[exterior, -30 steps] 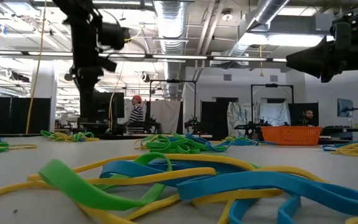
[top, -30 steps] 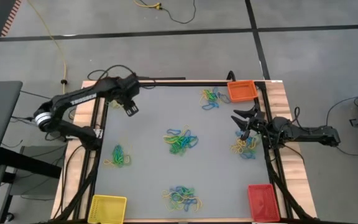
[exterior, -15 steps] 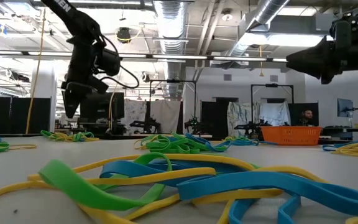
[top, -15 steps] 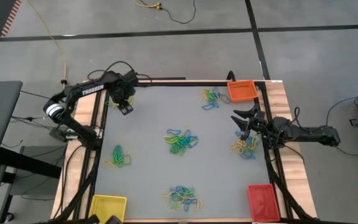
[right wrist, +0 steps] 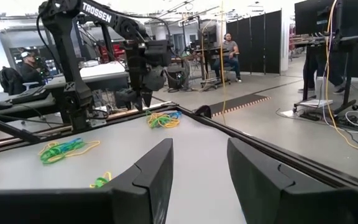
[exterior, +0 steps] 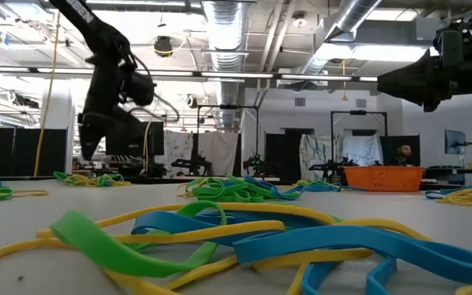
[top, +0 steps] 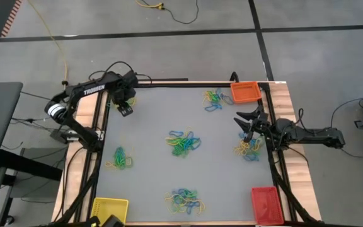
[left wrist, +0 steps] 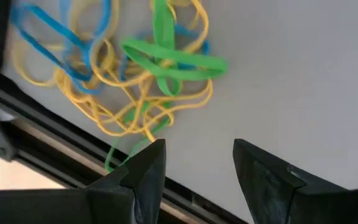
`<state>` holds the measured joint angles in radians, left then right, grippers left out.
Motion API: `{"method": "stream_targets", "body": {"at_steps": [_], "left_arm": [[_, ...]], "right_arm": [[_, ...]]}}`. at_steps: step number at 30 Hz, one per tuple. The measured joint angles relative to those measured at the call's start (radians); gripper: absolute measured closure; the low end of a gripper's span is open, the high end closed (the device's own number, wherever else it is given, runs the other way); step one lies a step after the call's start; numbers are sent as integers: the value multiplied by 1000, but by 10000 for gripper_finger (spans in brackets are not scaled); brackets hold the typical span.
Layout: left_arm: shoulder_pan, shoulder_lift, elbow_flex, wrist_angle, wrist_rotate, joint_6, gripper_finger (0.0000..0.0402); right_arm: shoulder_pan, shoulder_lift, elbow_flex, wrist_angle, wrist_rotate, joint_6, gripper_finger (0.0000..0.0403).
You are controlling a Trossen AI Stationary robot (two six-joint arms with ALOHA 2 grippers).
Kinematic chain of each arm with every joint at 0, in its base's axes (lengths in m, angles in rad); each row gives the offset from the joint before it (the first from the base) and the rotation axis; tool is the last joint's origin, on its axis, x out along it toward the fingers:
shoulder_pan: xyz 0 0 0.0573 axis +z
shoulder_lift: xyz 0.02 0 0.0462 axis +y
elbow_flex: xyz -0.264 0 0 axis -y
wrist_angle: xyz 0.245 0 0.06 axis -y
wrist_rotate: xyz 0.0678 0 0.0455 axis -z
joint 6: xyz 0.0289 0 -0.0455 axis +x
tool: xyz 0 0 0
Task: Sort rubber bands into baskets
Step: Put the yellow rubber band into the yellow bin
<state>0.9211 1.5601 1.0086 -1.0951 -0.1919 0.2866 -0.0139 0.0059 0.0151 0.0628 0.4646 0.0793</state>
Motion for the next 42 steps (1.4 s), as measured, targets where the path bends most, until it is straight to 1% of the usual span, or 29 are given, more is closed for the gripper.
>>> {"method": "stream_targets", "body": {"at_steps": [5, 7, 18, 22, 26, 28, 30, 32, 39, 40, 42], "left_arm": [[0, 81, -46, 6, -94, -16, 223], [0, 98, -46, 17, -106, -33, 223], [17, 104, -44, 126, -104, -18, 223], [19, 104, -39, 140, -102, -8, 223], [19, 104, -39, 136, -54, -1, 224], [19, 104, -39, 137, -52, -2, 230], [20, 111, -39, 137, -52, -3, 245], [27, 125, -40, 135, -47, -7, 270], [41, 200, -41, 114, -63, -18, 382], [40, 203, -40, 111, -67, -19, 392], [40, 204, -39, 107, -68, -19, 396]], "right_arm": [[0, 0, 0, -4, 0, 0, 223], [0, 0, 0, -4, 0, 0, 223], [0, 0, 0, -6, 1, 0, 223], [0, 0, 0, -6, 3, 0, 223], [-1, 0, 0, -6, 4, 0, 223], [-1, 0, 0, -6, 5, 0, 223], [0, 0, 0, -6, 5, 0, 223], [0, 0, 0, -6, 5, 0, 223], [0, 0, 0, -6, 7, 2, 223], [0, 0, 0, -6, 7, 3, 223], [0, 0, 0, -6, 7, 5, 223]]}}
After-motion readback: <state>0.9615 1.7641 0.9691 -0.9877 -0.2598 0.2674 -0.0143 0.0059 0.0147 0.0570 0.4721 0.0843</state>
